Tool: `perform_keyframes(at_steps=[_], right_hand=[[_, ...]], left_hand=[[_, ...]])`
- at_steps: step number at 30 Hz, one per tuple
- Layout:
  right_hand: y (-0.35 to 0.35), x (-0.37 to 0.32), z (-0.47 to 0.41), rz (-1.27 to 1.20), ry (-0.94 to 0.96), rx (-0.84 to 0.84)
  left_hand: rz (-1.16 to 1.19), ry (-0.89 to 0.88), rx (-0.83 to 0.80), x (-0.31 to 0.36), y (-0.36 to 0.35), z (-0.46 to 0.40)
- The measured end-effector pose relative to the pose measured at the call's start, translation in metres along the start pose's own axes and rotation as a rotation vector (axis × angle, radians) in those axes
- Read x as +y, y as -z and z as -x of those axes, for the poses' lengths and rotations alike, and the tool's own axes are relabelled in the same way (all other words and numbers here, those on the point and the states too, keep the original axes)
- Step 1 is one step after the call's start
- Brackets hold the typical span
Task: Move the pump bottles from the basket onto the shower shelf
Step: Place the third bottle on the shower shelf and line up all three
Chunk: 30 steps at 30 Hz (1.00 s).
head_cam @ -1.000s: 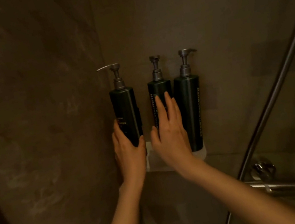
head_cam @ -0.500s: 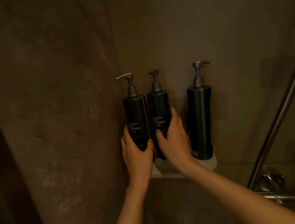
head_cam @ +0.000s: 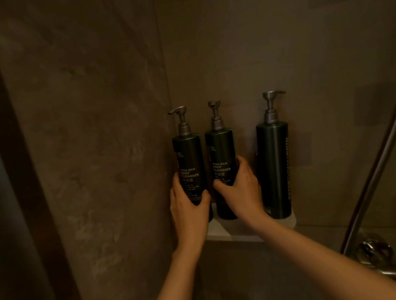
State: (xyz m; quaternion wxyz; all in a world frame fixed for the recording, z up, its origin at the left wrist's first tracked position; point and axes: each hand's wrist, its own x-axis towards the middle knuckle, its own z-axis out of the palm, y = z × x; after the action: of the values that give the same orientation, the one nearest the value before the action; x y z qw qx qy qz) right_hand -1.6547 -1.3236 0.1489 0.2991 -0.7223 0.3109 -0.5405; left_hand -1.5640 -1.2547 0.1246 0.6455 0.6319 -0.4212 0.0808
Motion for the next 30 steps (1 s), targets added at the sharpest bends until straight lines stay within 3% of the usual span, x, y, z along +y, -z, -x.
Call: perform_keyframes(at_steps=[4, 30], right_hand=[[0.001, -0.002, 0.000, 0.037, 0.026, 0.004], [0.009, 0.001, 0.014, 0.093, 0.074, -0.018]], left_hand=[[0.052, 0.009, -0.060, 0.002, 0.000, -0.005], [-0.003, -0.024, 0.028, 0.007, -0.001, 0.008]])
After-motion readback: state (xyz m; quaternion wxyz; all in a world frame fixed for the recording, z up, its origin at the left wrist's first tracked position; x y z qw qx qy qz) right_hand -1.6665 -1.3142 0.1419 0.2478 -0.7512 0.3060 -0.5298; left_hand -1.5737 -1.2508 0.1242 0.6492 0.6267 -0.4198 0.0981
